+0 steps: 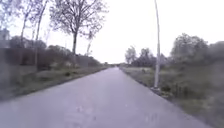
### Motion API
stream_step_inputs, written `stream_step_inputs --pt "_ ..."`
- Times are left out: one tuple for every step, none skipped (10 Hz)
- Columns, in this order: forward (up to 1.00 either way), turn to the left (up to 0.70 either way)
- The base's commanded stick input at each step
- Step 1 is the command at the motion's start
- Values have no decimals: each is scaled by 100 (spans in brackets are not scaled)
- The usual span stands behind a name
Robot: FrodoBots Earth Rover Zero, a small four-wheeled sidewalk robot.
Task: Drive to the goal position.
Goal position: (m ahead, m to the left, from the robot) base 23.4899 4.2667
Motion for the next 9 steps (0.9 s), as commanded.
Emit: stream_step_inputs --pt "100 0" --pt "100 0" --pt "100 0" --pt "100 0" --pt "100 0" --pt "100 0" --pt "100 0" --pt "100 0" --pt "100 0"
